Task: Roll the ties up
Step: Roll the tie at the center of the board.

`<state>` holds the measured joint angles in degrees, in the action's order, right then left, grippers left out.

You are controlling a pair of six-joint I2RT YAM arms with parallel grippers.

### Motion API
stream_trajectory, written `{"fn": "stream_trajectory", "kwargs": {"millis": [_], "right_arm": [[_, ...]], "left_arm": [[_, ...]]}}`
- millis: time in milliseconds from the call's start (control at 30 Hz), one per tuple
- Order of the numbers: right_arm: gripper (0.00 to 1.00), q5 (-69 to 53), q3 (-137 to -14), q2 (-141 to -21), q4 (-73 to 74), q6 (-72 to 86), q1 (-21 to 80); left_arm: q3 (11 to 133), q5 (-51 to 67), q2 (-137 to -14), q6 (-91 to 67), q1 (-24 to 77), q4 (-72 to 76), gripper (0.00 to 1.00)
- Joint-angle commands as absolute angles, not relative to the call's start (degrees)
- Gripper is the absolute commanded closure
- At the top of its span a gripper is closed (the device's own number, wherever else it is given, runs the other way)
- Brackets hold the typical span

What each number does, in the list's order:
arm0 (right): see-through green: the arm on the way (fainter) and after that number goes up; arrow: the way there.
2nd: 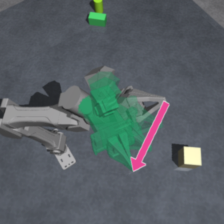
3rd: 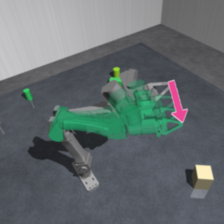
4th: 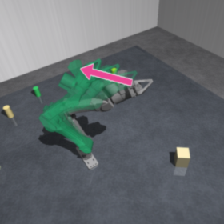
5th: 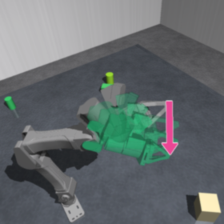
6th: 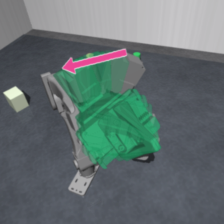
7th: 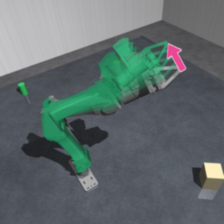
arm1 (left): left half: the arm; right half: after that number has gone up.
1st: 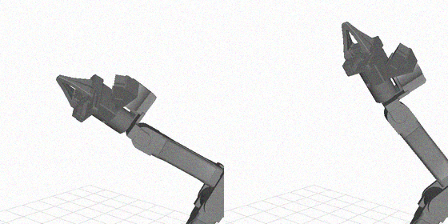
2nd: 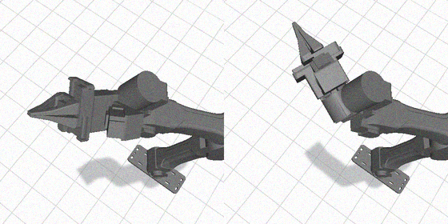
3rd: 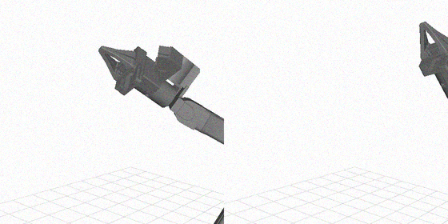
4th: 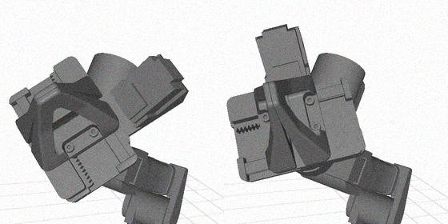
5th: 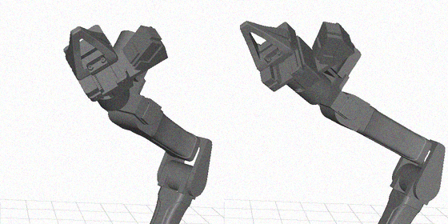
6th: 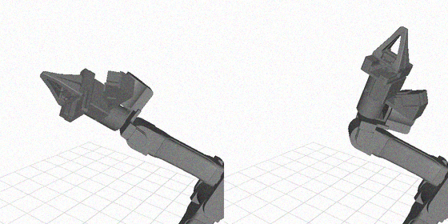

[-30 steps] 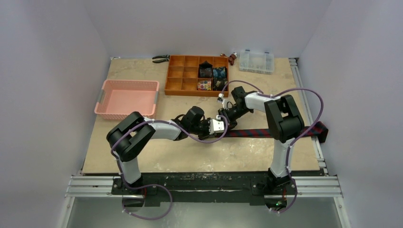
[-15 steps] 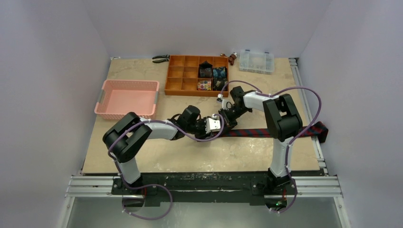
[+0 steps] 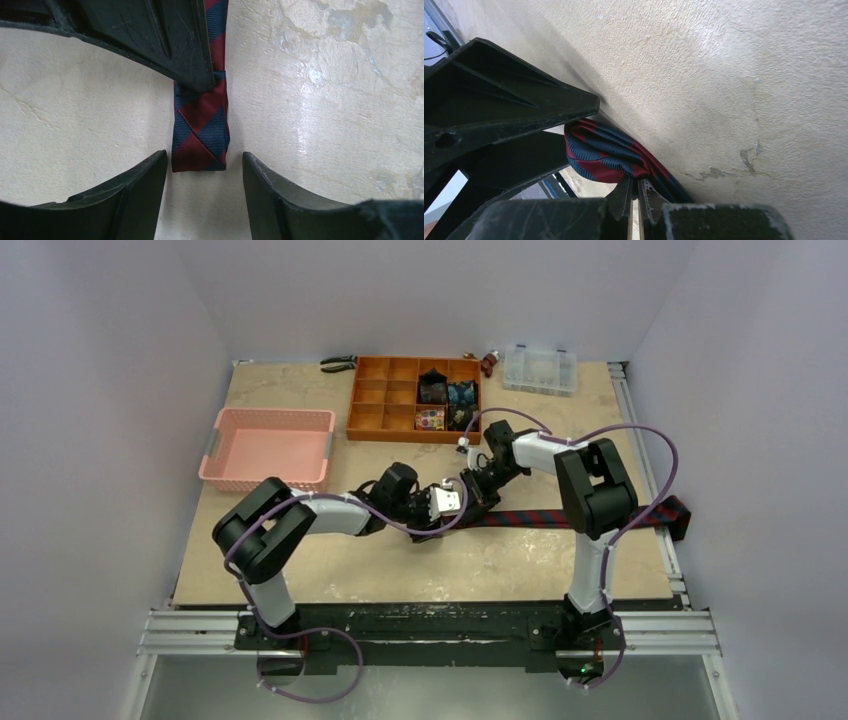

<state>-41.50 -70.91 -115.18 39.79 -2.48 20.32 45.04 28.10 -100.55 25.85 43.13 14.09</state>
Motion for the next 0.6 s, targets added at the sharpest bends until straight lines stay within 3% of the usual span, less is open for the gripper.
{"fn": "stream_trajectory", "kwargs": {"millis": [0, 267, 567], "right_arm": [[1.0, -33.32, -69.65, -115.73, 37.46, -4.24, 20.48], [1.0, -32.76, -68.86, -116.31, 36.79, -4.28, 20.48], [1.0, -33.52, -68.28, -116.9, 36.12, -4.35, 20.63]], "left_arm": [[42.6, 27.77, -100.07, 24.65, 42.76, 11.98, 0.46], [42.51, 30.3, -97.98, 22.49, 42.89, 17.64, 0.65], [50.82, 31.87, -100.05, 14.19, 44.76, 19.07, 0.65]]}}
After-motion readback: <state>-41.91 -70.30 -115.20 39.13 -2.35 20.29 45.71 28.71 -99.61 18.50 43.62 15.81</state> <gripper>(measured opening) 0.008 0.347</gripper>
